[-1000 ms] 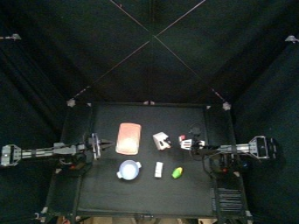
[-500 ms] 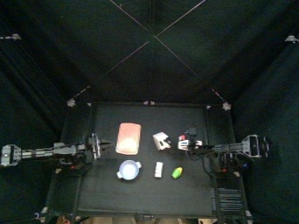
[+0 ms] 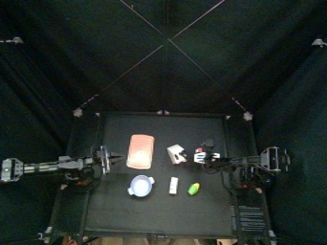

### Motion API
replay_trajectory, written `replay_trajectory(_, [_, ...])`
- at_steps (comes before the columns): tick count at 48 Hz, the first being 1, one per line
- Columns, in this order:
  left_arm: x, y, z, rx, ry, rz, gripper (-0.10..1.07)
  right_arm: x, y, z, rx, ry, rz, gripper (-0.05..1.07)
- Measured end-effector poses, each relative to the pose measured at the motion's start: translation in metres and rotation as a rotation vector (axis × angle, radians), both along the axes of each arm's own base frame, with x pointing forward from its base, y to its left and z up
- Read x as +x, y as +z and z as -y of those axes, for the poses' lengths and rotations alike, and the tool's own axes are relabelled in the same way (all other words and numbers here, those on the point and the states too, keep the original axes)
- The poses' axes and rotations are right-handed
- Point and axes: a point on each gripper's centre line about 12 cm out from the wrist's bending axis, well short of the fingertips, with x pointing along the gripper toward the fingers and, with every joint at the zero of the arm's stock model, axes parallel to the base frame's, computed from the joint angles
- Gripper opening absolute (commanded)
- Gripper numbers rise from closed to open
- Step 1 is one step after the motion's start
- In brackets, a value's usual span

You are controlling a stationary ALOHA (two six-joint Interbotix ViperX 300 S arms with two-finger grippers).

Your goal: Grab salmon sushi

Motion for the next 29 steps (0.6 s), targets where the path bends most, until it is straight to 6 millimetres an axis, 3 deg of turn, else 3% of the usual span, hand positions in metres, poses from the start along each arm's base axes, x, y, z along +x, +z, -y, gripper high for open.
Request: replay_trajectory(29, [-0.0002, -0.0006, 0.0000, -0.002, 0.001, -0.001, 0.54, -0.0003, -0.0057, 0.0022, 0.011, -0.014, -0.018, 0.83])
